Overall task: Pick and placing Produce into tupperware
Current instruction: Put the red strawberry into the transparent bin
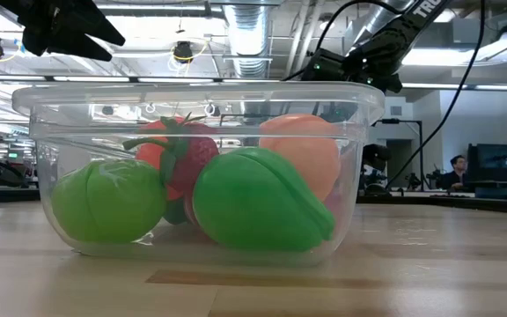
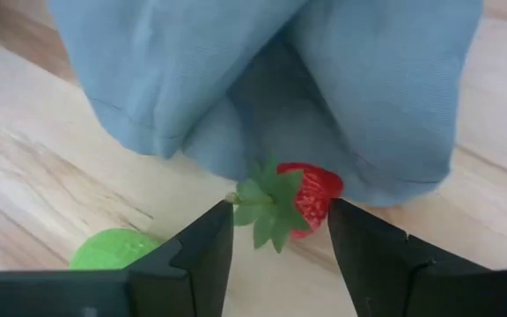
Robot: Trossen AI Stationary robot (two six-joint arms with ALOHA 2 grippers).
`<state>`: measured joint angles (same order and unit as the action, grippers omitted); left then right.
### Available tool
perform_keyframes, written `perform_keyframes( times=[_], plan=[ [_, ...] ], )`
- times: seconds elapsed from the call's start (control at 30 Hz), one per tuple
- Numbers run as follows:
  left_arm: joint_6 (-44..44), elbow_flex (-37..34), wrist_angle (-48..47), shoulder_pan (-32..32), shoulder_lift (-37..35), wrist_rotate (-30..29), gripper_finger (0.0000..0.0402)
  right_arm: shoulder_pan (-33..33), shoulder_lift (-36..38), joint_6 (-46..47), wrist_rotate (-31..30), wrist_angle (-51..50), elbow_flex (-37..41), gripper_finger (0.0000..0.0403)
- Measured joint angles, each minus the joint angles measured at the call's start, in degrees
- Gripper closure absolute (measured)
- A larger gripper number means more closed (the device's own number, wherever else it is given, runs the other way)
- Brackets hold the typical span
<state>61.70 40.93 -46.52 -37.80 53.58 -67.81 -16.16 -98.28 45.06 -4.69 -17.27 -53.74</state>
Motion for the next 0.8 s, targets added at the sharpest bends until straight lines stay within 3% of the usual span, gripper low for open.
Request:
perform_keyframes(
  times=[0.8],
  plan=[
    [0.4,0.0,0.0,0.0,0.0,0.0,0.0123,0.7,-3.5,1.1,-1.5,2.7,0.0,0.0216]
  ],
)
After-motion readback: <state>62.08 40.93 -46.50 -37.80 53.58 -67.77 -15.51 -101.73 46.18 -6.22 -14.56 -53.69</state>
